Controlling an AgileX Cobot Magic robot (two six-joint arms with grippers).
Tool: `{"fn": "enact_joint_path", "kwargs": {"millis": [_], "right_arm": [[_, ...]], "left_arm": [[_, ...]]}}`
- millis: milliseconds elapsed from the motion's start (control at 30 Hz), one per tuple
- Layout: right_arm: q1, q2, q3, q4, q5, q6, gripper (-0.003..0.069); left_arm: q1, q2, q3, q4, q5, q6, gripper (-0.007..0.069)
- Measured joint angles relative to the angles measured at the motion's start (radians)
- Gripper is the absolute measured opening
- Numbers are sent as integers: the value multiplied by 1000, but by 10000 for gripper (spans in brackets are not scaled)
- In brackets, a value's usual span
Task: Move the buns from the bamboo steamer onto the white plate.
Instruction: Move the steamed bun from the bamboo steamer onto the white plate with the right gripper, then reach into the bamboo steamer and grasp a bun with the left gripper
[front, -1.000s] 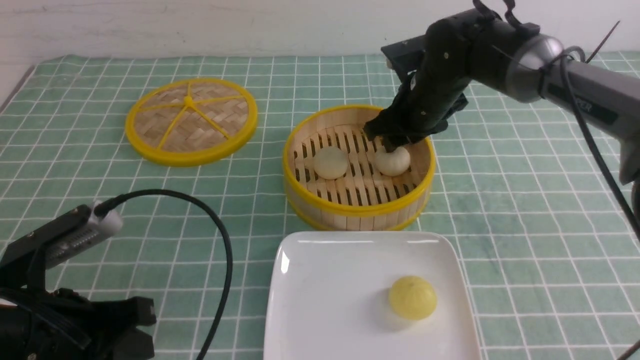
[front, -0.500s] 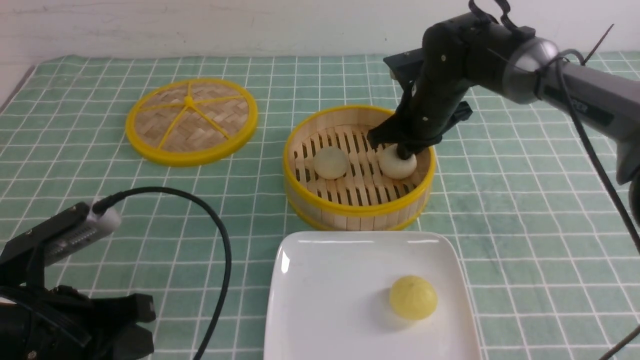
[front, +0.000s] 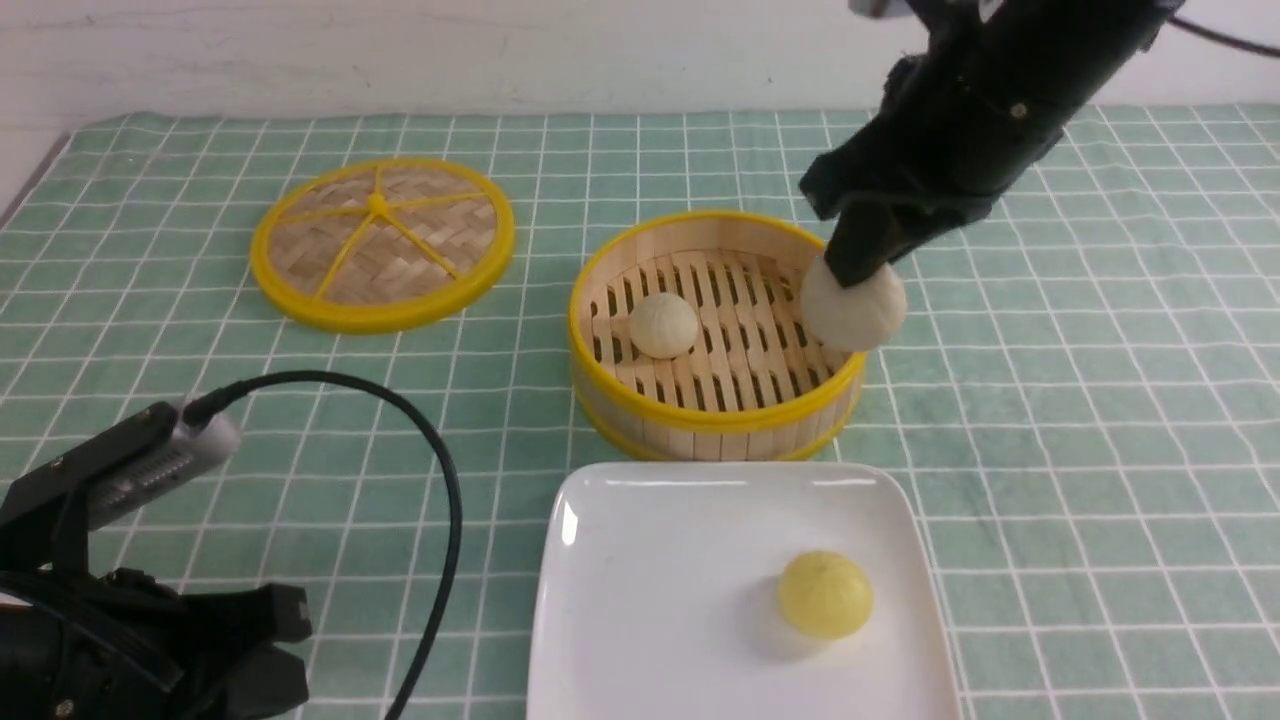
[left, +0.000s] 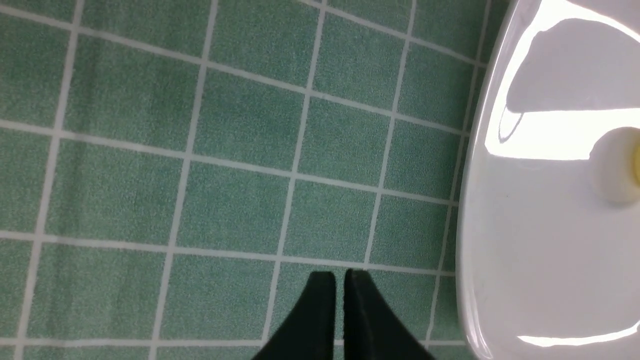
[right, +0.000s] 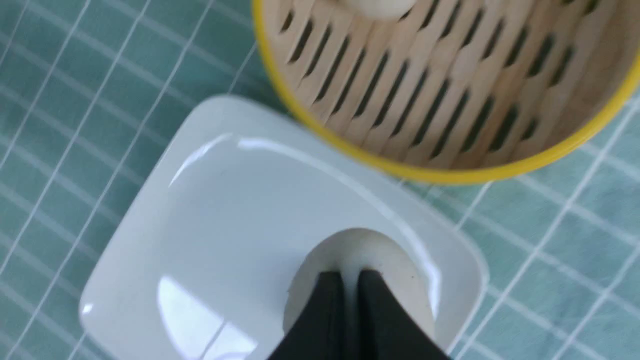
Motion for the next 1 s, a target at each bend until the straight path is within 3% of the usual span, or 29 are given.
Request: {"fn": "enact_joint_path", "kwargs": {"millis": [167,367,533,700,833,1000], "right_arm": [[84,-7,247,42,-45,-34,22],[132,68,411,-33,-346,-30,62],[132,136,423,-77,-467,43,206],[133,140,424,-79,-450,56,372],[133,101,425,-86,-417,56,435],[133,-2,425,-111,-403,55,443]], "left_arm": [[0,0,0,0,-1,0,64],[0,0,0,0,-1,0,71],[0,0,0,0,0,0,74],[0,0,0,0,0,0,78],[0,0,0,1,0,0,85],[0,0,0,1,0,0,86]]}}
